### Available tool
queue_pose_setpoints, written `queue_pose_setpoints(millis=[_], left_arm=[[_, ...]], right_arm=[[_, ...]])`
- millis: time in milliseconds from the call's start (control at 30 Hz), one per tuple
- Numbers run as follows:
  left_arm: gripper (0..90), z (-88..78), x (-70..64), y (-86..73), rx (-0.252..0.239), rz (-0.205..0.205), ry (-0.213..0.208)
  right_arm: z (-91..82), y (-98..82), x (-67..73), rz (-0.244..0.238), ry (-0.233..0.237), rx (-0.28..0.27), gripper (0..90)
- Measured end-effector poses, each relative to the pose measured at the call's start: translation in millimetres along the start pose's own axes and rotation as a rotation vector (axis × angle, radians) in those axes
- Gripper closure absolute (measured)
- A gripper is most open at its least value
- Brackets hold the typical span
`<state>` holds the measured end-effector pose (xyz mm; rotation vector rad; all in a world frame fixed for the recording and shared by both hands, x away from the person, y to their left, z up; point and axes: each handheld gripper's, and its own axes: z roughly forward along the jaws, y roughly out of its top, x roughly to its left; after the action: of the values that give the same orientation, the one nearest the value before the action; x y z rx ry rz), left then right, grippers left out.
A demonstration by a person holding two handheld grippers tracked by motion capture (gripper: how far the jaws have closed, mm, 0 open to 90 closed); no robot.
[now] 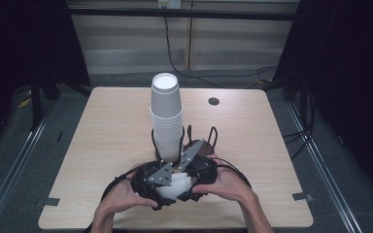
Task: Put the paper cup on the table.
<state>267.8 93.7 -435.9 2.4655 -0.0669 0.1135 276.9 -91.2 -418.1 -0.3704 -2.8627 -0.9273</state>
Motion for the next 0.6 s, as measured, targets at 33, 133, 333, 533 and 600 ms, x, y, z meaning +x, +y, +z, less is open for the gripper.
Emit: queue_pose_setpoints(millis=[33, 133, 333, 533, 600], left_arm=[[16.8, 0.2, 0.0, -0.3, -0.007, 0.002, 0.0], [16.8, -0.5, 0.1, -0.5, -0.016, 0.004, -0.003], [15.4, -1.3, 1.1, -2.0, -0.039, 0.007, 0.01], [14.7, -2.7, 1.6, -5.4, -0.086, 0.003, 0.019], [14.5, -3.3, 2.0, -5.4, -0.088, 0.0, 0.017]], right_arm=[[-0.1, -0.1, 0.2, 0.002, -0.001, 0.0, 21.9], [-1.1, -0.5, 0.9, 0.002, -0.002, -0.002, 22.4], [-3.6, -0.3, 1.0, 0.001, -0.011, -0.007, 22.4], [-7.0, 0.7, 1.5, -0.007, -0.027, -0.015, 22.4], [-6.7, 0.9, 1.7, -0.006, -0.026, -0.015, 22.4]])
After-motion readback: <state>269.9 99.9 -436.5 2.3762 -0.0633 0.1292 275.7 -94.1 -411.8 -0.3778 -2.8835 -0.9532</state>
